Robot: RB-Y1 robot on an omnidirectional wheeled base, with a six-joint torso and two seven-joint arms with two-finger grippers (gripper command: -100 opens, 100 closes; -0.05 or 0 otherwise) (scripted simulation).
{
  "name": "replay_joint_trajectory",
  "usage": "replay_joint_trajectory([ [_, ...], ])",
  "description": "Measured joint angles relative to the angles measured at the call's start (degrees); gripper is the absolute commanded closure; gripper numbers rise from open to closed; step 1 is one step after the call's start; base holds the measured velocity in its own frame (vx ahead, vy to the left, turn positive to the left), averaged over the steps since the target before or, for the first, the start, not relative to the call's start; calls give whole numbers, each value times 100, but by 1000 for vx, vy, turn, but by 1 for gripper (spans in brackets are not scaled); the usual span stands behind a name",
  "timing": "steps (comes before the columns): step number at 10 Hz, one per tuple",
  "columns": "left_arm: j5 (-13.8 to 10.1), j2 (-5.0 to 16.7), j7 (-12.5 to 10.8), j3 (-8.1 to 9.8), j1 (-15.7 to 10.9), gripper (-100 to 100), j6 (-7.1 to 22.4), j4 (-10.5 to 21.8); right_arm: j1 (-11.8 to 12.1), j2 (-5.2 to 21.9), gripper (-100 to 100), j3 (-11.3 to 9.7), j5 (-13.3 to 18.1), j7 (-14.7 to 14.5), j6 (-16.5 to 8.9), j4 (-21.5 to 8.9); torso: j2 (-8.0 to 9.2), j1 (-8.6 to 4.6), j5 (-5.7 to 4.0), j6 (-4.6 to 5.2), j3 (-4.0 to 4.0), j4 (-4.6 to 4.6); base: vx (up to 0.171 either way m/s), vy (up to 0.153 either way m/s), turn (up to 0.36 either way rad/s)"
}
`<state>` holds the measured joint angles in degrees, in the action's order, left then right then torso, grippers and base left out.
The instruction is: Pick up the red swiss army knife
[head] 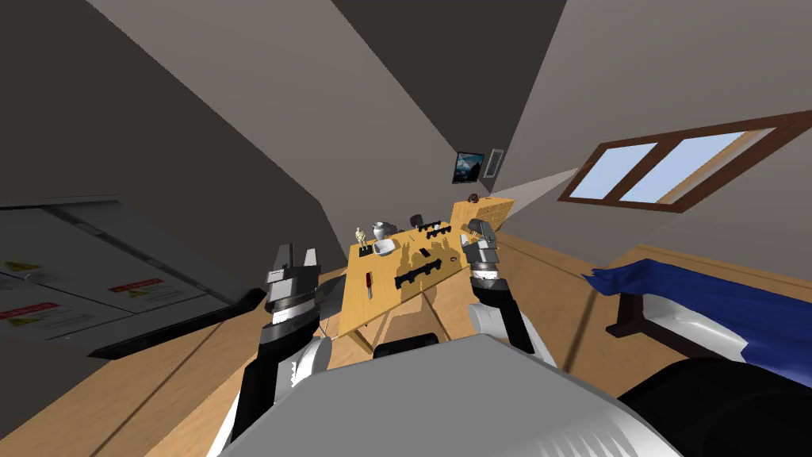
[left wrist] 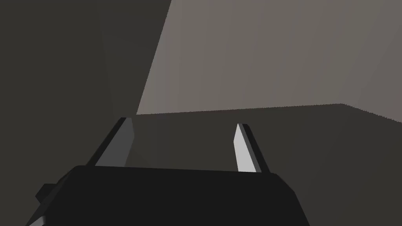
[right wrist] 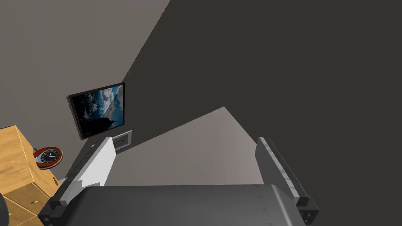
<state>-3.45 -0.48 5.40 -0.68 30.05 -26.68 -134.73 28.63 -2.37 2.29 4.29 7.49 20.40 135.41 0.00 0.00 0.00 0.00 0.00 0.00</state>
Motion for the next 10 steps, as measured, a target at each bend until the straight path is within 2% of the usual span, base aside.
replay_joint_trajectory([
  [4, -158, 545, -182, 26, 110, -100, 162, 168, -1, 0, 0, 0, 0, 0, 0, 0, 26, 8, 2, 2, 15, 6, -60, 12, -151],
  [7, -355, 896, -383, 121, 122, -100, 462, 422, -1, 0, 0, 0, 0, 0, 0, 0, 27, 7, 2, 1, 15, 6, -70, 8, -214],
  [10, -528, 1140, -522, 121, 164, -100, 839, 763, -1, 0, 0, 0, 0, 0, 0, 0, 29, 11, 3, 1, 17, 7, -76, 13, -276],
])
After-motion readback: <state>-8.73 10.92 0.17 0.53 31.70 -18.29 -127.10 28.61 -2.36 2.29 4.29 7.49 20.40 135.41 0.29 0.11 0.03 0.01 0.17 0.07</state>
